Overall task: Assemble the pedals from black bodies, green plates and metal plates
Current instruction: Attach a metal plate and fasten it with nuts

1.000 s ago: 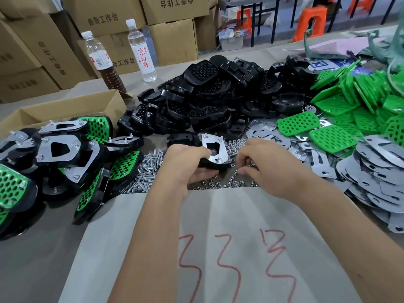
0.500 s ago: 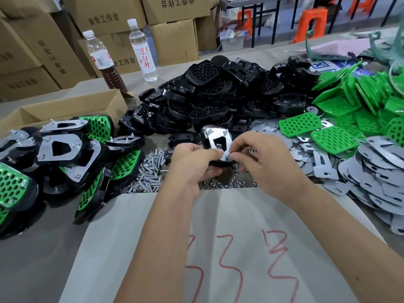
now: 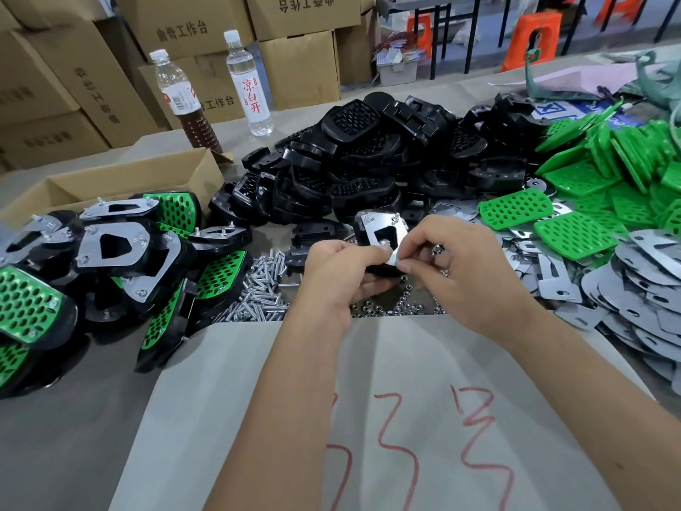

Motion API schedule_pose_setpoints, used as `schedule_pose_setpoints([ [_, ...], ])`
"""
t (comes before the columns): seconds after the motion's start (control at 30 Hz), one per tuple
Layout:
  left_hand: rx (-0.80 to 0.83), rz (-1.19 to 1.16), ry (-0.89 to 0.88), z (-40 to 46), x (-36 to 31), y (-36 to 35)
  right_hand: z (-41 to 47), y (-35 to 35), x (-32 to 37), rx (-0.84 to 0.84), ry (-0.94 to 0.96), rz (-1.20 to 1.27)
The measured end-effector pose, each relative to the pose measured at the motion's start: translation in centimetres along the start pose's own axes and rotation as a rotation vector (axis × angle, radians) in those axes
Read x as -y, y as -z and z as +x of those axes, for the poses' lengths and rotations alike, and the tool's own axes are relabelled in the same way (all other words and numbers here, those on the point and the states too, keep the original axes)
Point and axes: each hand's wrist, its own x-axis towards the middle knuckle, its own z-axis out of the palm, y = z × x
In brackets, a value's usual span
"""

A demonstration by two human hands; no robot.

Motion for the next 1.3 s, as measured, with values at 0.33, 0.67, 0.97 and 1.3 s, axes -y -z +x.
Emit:
schedule_pose_setpoints([
  [0.33,0.043,-0.024,-0.002,-0.07,0.11,-0.25,-0.18,-0.11,-0.52,-0.073,-0.223,0.264],
  [0.67,0.033,0.002,0.019,0.06,0.17,-0.10,-0.11,0.15,-0.45,-0.031,-0.237,0.269],
  [0.97,0.054,-0.073,0.055,-0.07,0.11,-0.10,-0.15,0.04,-0.38,-0.086,-0.168,0.191],
  [1.3,0.041,-0.037,0.053,0.17,0.42,-0.23,-0.06,0.29,-0.99,-0.027,-0.086,0.242],
])
